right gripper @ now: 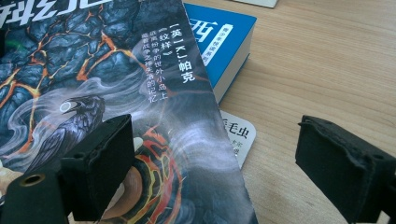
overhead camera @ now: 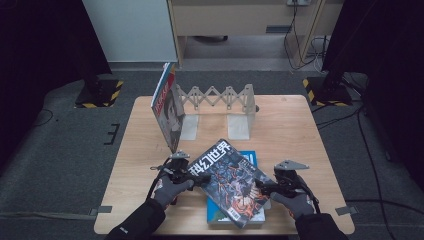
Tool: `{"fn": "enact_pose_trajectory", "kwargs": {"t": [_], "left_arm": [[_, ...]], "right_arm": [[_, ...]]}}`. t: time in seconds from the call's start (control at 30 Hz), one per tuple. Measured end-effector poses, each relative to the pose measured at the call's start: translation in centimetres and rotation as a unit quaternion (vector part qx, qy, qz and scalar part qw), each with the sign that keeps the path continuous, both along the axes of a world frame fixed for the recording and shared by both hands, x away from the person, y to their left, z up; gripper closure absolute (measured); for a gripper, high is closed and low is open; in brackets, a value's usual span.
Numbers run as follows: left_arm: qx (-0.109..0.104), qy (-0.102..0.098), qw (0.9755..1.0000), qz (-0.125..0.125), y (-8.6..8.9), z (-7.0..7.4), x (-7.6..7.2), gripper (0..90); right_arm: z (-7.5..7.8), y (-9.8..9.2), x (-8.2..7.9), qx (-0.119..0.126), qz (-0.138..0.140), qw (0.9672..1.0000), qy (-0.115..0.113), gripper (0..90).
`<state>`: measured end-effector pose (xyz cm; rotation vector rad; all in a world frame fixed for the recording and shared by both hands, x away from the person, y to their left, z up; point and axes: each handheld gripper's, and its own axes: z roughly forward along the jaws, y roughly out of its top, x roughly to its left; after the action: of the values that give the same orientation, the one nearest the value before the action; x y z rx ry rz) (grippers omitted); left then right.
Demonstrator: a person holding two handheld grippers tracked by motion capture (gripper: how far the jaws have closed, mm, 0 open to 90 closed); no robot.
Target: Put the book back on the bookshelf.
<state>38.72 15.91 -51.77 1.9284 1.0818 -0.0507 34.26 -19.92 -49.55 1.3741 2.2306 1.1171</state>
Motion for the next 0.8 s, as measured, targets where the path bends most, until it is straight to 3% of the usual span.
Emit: {"fn": "enact_pose_trajectory", "kwargs": {"t": [0.33,0.57,0.7,0.8], "left_arm": [[-0.02,0.018,0.9996,0.005,0.2,-0.4,0.0,3.1],[-0.048,0.04,0.9977,0.025,1.3,-0.2,0.1,18.1],[-0.049,0.046,0.9975,0.021,2.0,0.6,-0.1,28.4],[-0.064,0.043,0.9969,0.016,2.6,1.3,-0.3,37.4]], "right_arm": [[0.0,0.0,0.1,-0.006,-0.001,1.0,-0.001,9.6],[-0.2,-0.2,0.2,0.009,-0.002,0.9999,0.011,10.1],[-0.2,-0.1,0.1,0.013,-0.004,0.9998,0.015,10.1],[-0.3,-0.1,0.2,0.013,-0.003,0.9998,0.016,10.1]]}}
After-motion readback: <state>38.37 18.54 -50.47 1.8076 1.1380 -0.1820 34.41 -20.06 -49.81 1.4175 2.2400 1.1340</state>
